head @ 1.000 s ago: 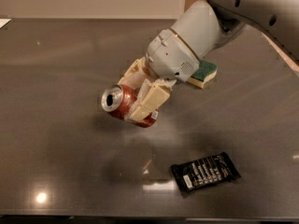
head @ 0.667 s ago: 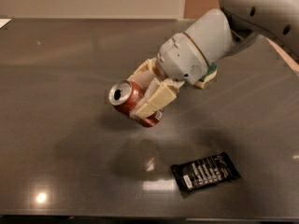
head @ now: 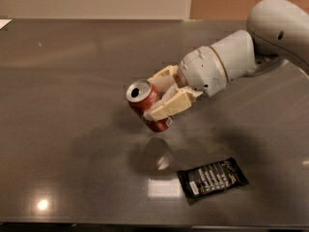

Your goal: Place coke can upright

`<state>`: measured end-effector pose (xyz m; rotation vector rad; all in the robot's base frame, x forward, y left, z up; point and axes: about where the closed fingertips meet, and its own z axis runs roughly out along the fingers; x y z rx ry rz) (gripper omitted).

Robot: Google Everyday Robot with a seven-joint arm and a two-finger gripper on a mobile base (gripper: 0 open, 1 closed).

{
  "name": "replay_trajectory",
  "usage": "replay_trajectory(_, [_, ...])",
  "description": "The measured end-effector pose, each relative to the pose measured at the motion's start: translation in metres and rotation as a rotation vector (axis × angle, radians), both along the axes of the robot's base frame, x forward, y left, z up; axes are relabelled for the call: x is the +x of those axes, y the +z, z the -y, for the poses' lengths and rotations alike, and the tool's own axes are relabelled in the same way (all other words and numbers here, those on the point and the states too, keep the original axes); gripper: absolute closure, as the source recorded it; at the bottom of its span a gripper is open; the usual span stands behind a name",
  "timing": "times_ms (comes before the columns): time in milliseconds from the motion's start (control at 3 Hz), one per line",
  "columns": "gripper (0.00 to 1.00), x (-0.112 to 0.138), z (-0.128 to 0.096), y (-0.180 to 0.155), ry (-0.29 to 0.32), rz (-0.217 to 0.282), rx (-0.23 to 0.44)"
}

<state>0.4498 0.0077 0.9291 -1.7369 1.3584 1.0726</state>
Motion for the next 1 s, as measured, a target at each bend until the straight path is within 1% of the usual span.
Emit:
replay_trajectory(333, [1.0, 0.007, 0.006, -0.002, -0.037, -0.019, 0.088])
replay_trajectory(1000, [1.0, 0.019, 0.019, -0.012, -0.112, -0.067, 0.211])
